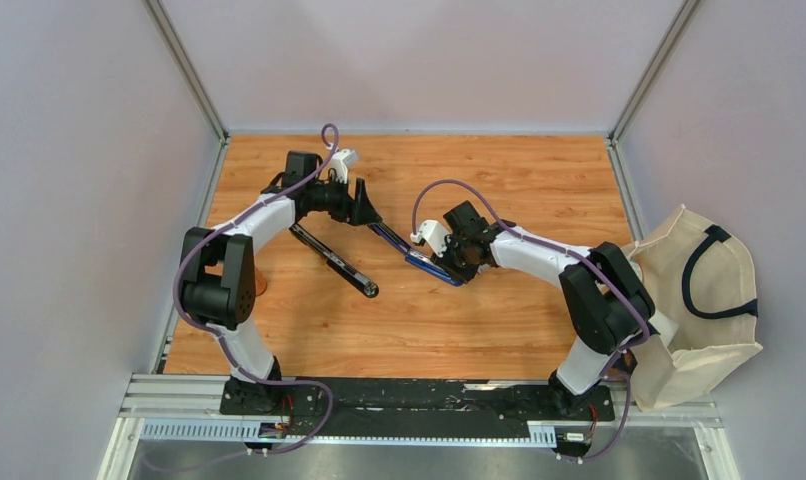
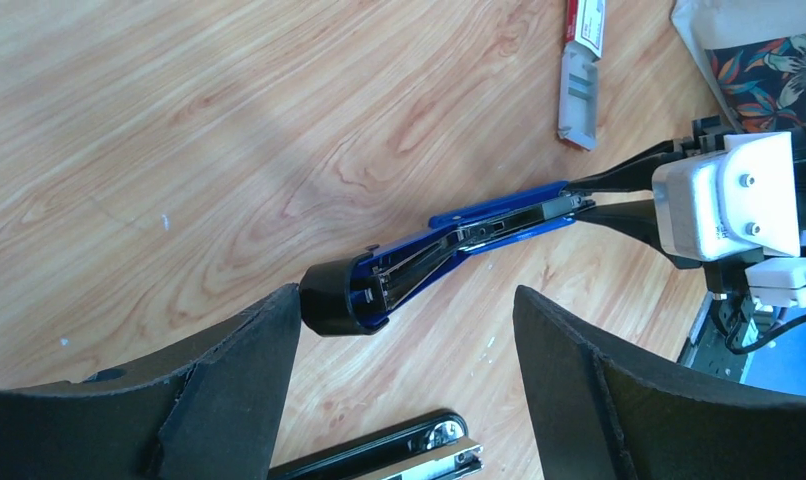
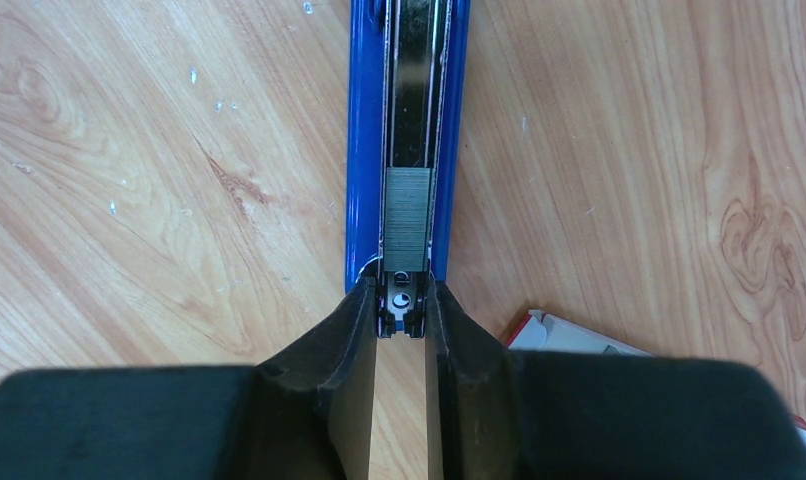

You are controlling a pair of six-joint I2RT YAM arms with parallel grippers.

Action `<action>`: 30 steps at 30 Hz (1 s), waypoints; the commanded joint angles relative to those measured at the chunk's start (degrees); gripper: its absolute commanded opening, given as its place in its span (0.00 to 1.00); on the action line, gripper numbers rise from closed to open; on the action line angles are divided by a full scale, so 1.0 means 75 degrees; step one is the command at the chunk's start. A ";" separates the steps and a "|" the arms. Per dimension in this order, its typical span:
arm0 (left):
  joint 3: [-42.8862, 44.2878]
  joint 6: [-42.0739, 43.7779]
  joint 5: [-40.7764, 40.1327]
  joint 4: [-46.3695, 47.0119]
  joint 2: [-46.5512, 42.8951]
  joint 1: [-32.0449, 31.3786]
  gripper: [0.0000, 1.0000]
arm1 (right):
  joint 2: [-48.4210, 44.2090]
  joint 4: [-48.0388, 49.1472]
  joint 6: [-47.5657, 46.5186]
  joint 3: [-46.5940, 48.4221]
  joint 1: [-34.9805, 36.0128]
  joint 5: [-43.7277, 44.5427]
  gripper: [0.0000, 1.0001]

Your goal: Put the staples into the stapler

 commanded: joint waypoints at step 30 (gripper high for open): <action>0.0157 -0.0398 0.0050 -0.0232 0.0421 0.0292 0.85 | 0.0378 0.0224 -0.0210 0.0125 0.0120 0.0030 0.12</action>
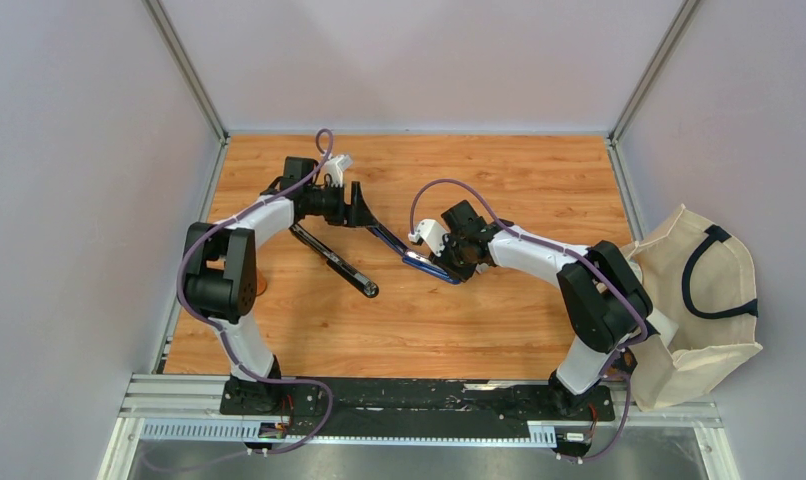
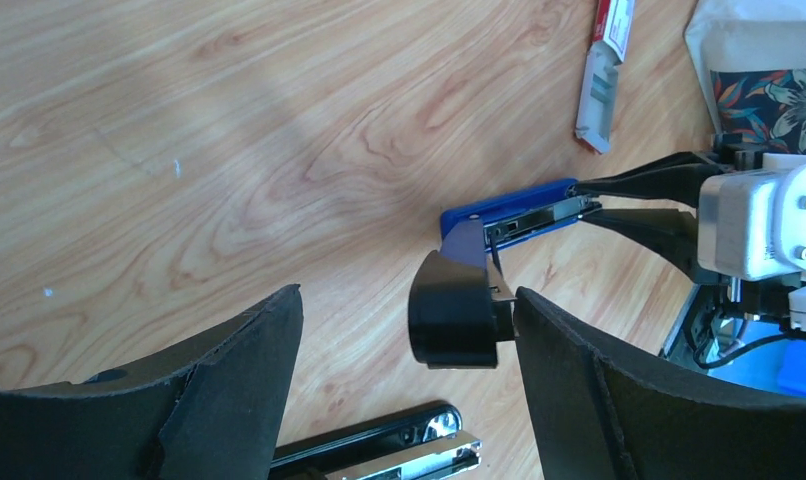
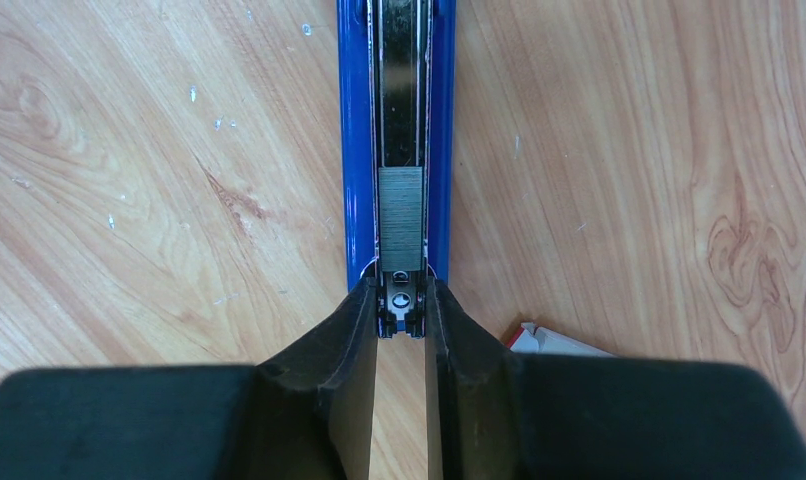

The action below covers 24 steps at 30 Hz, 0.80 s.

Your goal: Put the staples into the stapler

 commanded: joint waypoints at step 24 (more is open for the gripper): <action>-0.0537 -0.1405 0.2312 0.2609 -0.0289 -0.0032 0.85 | 0.0314 0.0166 -0.0169 0.0041 0.0088 0.0027 0.12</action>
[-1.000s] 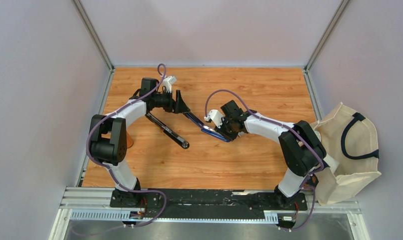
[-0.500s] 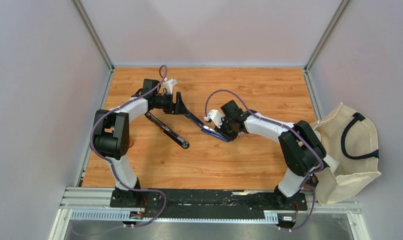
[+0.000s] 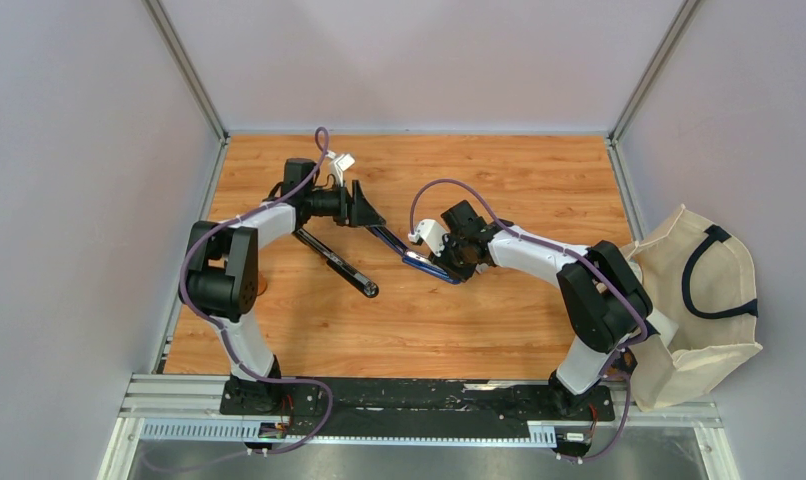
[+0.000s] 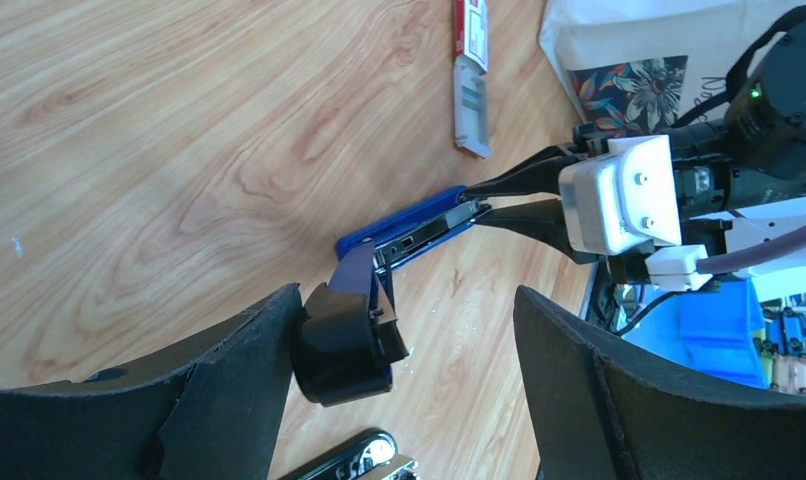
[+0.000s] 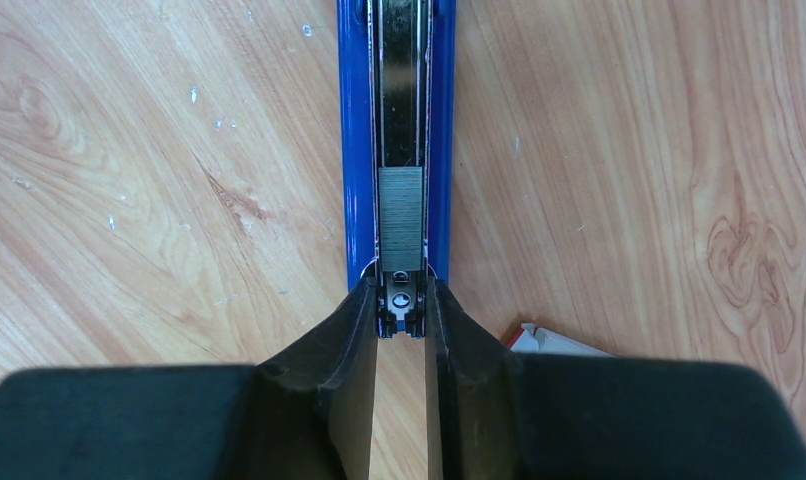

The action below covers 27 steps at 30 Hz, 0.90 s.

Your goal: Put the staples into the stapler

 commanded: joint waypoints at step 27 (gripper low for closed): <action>-0.0976 -0.1944 0.1114 0.3846 -0.1012 0.0009 0.85 | 0.0337 0.0175 -0.0158 0.0053 0.0094 0.0103 0.12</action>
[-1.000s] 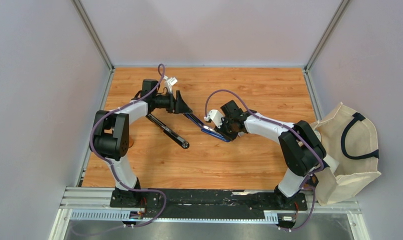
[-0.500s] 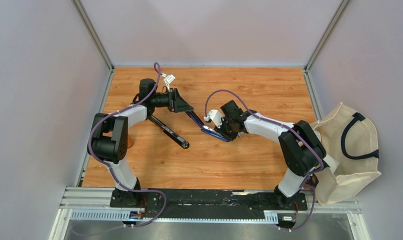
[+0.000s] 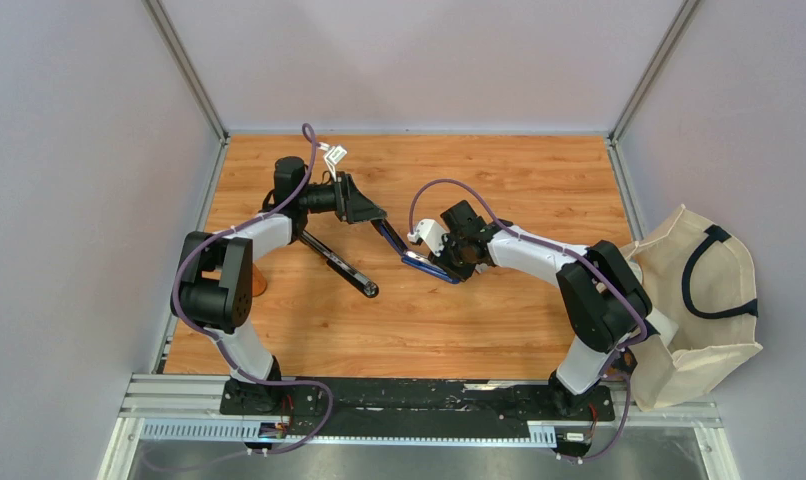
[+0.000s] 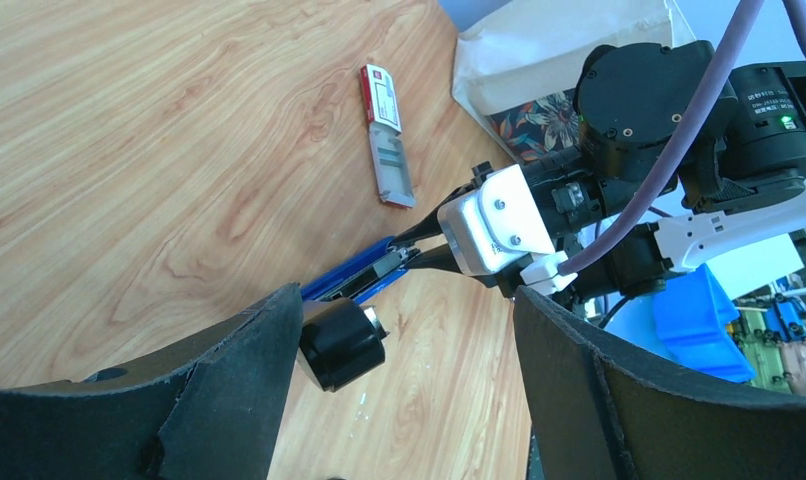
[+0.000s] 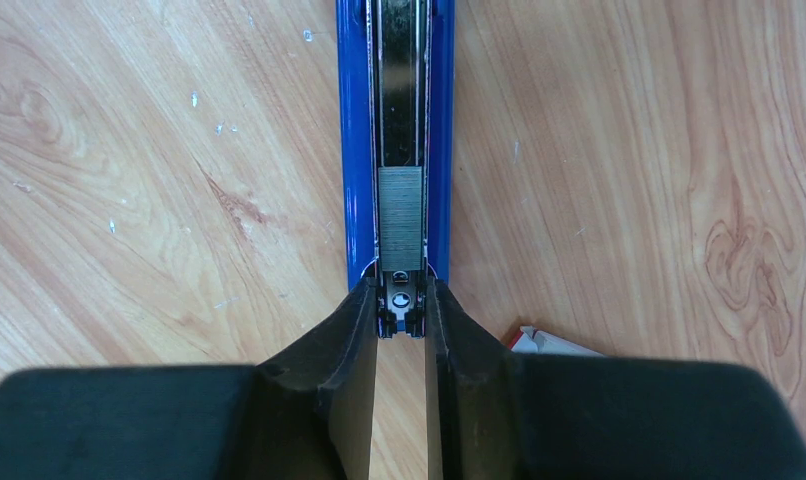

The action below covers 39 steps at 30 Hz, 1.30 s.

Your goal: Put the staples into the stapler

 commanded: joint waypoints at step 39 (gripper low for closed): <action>0.0752 0.1530 -0.1100 -0.2450 0.0407 0.0021 0.87 | 0.0510 0.0160 -0.0228 0.0064 0.0185 0.0364 0.12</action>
